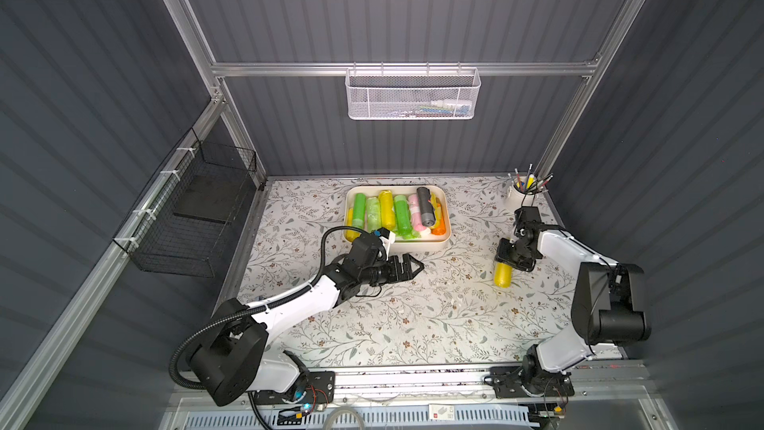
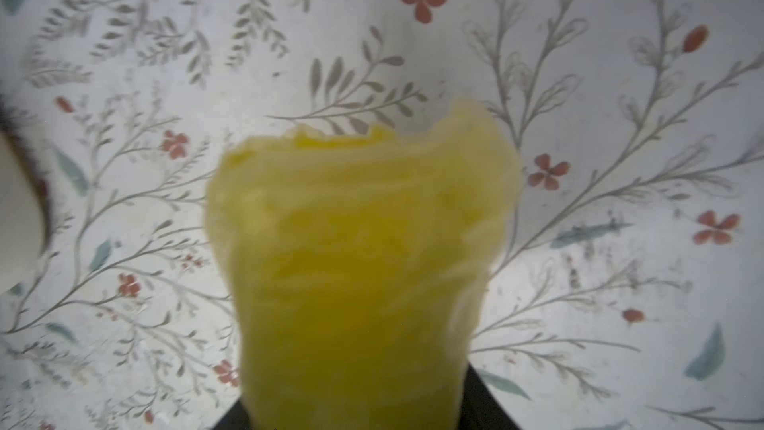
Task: Put the roll of trash bags into the storage box
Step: Pick up the roll of trash bags from the center of the board.
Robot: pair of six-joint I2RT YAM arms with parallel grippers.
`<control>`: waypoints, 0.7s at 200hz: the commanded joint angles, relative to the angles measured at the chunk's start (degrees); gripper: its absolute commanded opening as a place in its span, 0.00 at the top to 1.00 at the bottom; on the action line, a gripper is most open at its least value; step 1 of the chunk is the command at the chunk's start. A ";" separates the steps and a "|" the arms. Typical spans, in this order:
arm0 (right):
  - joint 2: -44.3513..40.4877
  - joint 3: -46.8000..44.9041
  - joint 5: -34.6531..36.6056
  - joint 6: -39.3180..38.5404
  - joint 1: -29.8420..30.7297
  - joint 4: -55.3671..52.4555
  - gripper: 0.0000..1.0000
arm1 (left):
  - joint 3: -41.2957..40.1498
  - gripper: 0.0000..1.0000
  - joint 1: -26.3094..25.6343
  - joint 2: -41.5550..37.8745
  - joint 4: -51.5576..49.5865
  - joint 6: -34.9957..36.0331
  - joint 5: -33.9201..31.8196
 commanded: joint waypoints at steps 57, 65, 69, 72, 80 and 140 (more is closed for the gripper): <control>-15.08 -2.16 -6.67 6.38 4.28 -1.35 0.53 | 2.07 0.00 -0.17 -0.45 0.35 0.62 -2.04; -16.17 -1.68 -6.80 6.66 4.60 -2.04 0.53 | 2.07 0.00 -0.17 -0.75 0.14 0.77 -2.42; -16.64 -1.39 -6.92 6.82 4.81 -2.37 0.53 | 2.18 0.00 -0.06 -0.93 -0.05 0.96 -2.63; -16.94 -1.19 -7.02 6.92 4.98 -2.48 0.53 | 2.15 0.00 -0.01 -1.09 -0.30 1.02 -2.77; -17.68 -0.75 -7.21 7.22 5.70 -2.82 0.53 | 2.20 0.00 -0.08 -1.53 -0.69 1.28 -3.40; -17.64 5.75 -6.24 9.29 13.29 -4.32 0.53 | 3.98 0.00 3.14 -7.95 -9.83 6.41 -8.78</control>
